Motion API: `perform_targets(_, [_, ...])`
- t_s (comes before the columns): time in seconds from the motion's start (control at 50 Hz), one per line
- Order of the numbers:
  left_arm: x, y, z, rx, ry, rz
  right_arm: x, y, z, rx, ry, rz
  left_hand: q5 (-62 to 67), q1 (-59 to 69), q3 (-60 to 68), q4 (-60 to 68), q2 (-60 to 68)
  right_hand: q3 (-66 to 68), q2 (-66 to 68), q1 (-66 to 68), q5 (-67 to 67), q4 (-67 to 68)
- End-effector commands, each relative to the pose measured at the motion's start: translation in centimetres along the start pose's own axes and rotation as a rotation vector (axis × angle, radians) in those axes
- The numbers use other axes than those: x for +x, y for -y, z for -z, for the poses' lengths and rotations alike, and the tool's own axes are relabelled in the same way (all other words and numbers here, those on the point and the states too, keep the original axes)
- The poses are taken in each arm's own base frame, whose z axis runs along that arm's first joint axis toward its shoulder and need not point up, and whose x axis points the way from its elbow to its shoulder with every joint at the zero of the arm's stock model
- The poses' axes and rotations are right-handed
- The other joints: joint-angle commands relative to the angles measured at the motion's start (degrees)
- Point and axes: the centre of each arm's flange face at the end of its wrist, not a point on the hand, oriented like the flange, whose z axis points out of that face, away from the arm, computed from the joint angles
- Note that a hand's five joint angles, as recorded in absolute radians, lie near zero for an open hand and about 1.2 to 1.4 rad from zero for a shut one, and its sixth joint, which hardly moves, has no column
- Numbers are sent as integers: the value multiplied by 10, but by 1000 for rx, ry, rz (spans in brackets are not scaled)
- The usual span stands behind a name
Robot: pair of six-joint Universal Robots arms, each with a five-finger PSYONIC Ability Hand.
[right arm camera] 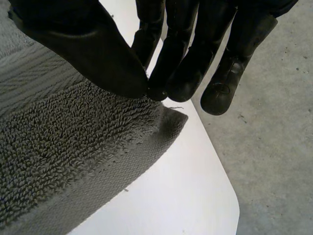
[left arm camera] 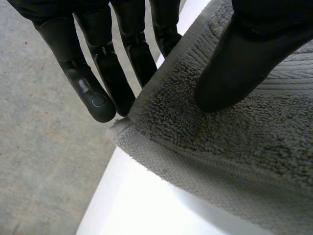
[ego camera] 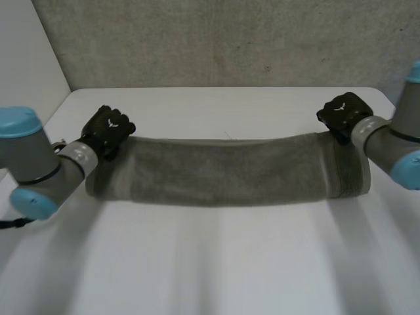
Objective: Fold the towel.
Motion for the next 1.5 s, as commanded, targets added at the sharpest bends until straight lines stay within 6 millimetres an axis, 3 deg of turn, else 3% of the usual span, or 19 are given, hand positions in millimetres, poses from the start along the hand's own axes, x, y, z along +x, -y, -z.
perform_targets(0.02, [2, -13, -45, 23, 61, -22, -15, -7, -39, 2, -53, 17, 15, 30, 9, 24, 21, 32, 36, 47, 24, 36])
perform_targets(0.22, [11, -21, -65, 18, 96, -33, -26, -14, -70, 10, -123, 35, 15, 30, 9, 24, 21, 32, 36, 47, 24, 36])
perform_targets(0.24, [11, -21, -66, 11, 104, -33, -27, -18, -73, -3, -139, 34, 15, 30, 9, 24, 21, -126, -122, -111, -134, -122])
perform_targets(0.26, [10, -21, -66, 1, 118, -33, -28, -21, -76, -14, -151, 35, -9, 7, -14, 1, -2, -519, -515, -504, -527, -515])
perform_targets(0.28, [10, -21, -66, 1, 118, -33, -28, -21, -76, -14, -151, 35, -9, 7, -14, 0, -2, -523, -519, -508, -531, -518])
perform_targets(0.3, [10, -19, -66, -14, 133, -31, -29, -23, -78, -27, -165, 36, -398, -383, -404, -389, -392, -668, -664, -653, -676, -664])
perform_targets(0.32, [10, -19, -66, -15, 133, -31, -29, -23, -78, -27, -165, 36, -402, -387, -408, -393, -396, -668, -664, -653, -676, -664])
perform_targets(0.34, [9, -17, -65, -31, 155, -33, -27, -24, -79, -35, -182, 36, -685, -670, -691, -676, -679, -668, -664, -653, -676, -664])
perform_targets(0.44, [4, -7, -63, -73, 228, -38, -14, -11, -75, -11, -224, 20, -685, -670, -691, -676, -679, -668, -664, -653, -676, -664])
perform_targets(0.54, [-11, 11, -52, -87, 281, -32, 9, 22, -58, 51, -260, -70, -683, -668, -689, -674, -677, -668, -664, -653, -676, -664])
perform_targets(0.62, [-19, 23, -27, -106, 269, -12, 24, 38, -28, 32, -209, -216, -638, -623, -644, -629, -632, -668, -664, -653, -676, -664])
perform_targets(0.72, [-19, 31, 6, -110, 220, 44, 17, 42, 9, -47, -69, -275, -587, -572, -593, -578, -581, -668, -664, -653, -676, -664])
perform_targets(0.8, [-14, 36, 39, -86, 143, 150, -6, 29, 42, -143, 55, -294, -611, -595, -616, -602, -605, -668, -664, -653, -676, -664])
perform_targets(0.92, [-13, 36, 66, -65, 88, 303, -7, 1, 56, -177, 44, -318, -668, -653, -674, -659, -662, -668, -664, -653, -676, -664])
perform_targets(0.96, [-11, 32, 76, -65, 60, 401, -14, -18, 57, -183, 44, -329, -672, -656, -677, -662, -665, -654, -650, -639, -662, -650])
perform_targets(1.18, [-1, 16, 91, -101, 32, 512, -35, -75, 40, -219, 16, -343, -670, -654, -675, -661, -664, -619, -615, -604, -627, -614])
perform_targets(1.36, [1, 14, 93, -108, 29, 514, -36, -90, 25, -196, -18, -342, -668, -653, -674, -659, -662, -540, -536, -524, -547, -535])
perform_targets(1.48, [-4, 17, 94, -99, 43, 510, -35, -98, 18, -179, -47, -338, -668, -653, -674, -659, -662, -370, -366, -355, -377, -365])
perform_targets(1.5, [-4, 17, 94, -100, 44, 511, -35, -99, 17, -178, -50, -338, -668, -653, -674, -659, -662, -246, -242, -231, -254, -242])
